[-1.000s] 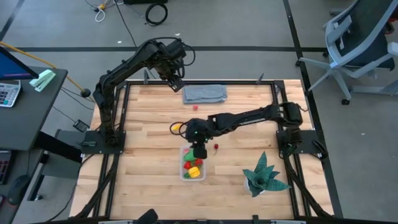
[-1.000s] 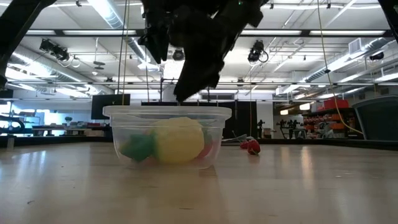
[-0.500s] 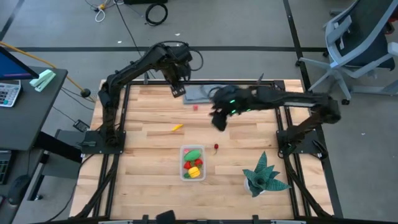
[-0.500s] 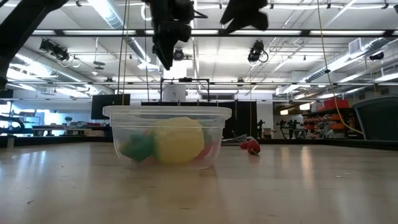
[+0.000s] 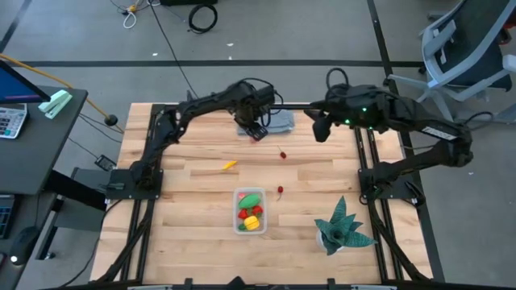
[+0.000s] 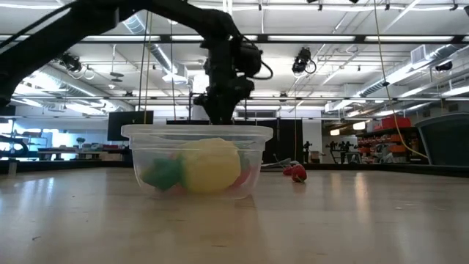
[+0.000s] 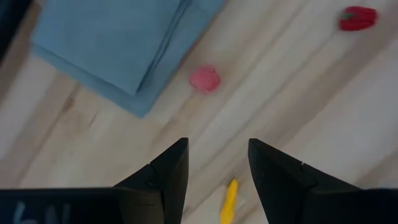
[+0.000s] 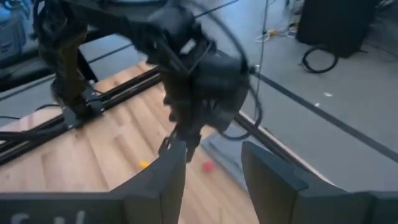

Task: Pick and placing Produce into tupperware
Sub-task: Put the peach into the transparent bin

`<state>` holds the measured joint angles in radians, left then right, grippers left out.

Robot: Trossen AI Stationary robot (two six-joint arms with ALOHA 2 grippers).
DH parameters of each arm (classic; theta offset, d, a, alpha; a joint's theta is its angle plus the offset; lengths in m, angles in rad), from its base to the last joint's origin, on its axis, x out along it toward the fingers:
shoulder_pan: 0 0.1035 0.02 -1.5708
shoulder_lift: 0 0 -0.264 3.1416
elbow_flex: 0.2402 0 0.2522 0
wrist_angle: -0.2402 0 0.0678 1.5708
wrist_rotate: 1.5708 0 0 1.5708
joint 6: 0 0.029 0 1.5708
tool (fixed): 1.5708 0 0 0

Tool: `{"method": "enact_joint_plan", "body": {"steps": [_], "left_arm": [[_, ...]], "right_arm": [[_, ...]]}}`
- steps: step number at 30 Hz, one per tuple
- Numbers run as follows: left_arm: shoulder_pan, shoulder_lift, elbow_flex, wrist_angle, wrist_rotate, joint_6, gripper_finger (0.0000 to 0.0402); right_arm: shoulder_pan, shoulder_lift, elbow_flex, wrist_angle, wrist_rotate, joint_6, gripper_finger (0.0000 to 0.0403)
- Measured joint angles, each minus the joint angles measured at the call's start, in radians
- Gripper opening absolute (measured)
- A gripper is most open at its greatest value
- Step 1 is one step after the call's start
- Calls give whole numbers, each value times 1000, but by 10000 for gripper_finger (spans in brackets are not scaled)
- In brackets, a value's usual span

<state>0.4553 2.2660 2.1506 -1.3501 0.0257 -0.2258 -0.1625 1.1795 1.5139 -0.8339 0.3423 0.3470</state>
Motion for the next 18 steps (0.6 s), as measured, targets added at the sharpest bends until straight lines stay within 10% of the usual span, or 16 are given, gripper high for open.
{"method": "enact_joint_plan", "body": {"steps": [18], "left_arm": [[19, 101, 1, 92, 134, -328, 172]], "right_arm": [[-55, 39, 0, -122, 28, -10, 164]]}}
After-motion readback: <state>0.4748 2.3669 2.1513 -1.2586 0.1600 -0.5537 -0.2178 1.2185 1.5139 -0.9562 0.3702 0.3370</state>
